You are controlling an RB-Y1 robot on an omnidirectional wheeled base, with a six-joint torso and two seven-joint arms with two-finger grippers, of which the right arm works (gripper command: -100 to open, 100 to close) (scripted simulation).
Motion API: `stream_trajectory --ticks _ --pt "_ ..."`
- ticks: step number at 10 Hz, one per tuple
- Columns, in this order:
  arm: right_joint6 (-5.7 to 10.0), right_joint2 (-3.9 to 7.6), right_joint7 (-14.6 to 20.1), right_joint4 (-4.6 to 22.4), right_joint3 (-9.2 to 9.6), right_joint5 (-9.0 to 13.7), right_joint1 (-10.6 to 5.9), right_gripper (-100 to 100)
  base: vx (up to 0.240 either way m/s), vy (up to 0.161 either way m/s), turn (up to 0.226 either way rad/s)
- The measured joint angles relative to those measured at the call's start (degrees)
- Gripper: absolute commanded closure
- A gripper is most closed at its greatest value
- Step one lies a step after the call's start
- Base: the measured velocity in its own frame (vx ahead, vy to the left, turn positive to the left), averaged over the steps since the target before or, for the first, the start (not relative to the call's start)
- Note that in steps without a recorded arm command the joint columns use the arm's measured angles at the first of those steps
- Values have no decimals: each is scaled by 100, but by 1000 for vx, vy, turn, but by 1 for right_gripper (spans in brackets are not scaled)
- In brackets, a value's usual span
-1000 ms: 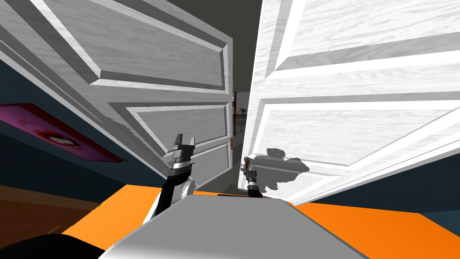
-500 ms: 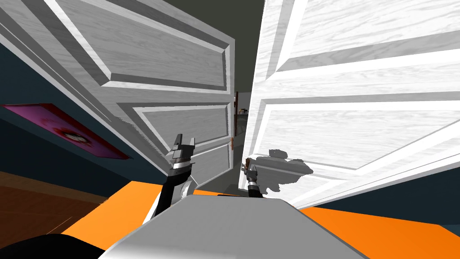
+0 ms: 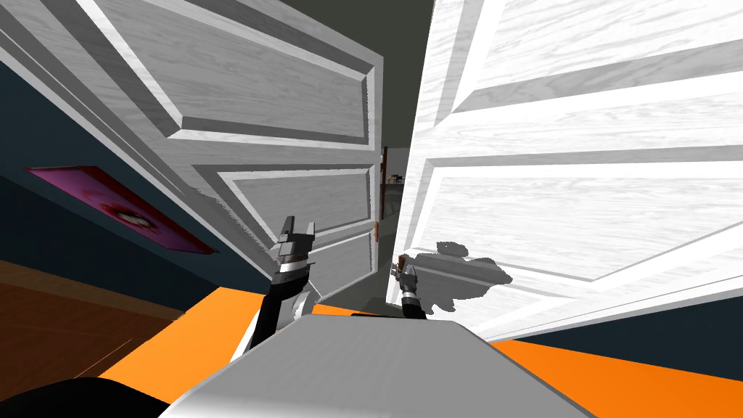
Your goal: Push the door open
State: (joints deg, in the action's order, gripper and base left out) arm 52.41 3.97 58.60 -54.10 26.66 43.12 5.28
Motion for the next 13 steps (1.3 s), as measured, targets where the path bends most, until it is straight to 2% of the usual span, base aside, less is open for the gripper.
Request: stream_trajectory --ticks 1,3,5,7,8,9,10,11,13 --pt "38 -21 34 151 -11 1 -119 100 -7 -12 133" --pt "-12 -25 -77 -23 -108 63 -17 100 8 -18 35" --pt "114 -48 1 138 -83 38 -70 100 7 5 6" --pt "-4 -31 -89 -25 -117 69 -17 100 6 8 -15" --pt "29 -24 -45 58 -110 62 -64 100 0 0 0" --pt "43 -11 -45 -32 -91 49 24 100 6 -3 -21" --pt "123 -65 -15 155 -91 40 -85 100 -2 8 39" --pt "88 -32 -12 103 -103 54 -65 100 24 0 232" --pt "138 -96 -41 262 -186 121 -119 100 36 -28 136"
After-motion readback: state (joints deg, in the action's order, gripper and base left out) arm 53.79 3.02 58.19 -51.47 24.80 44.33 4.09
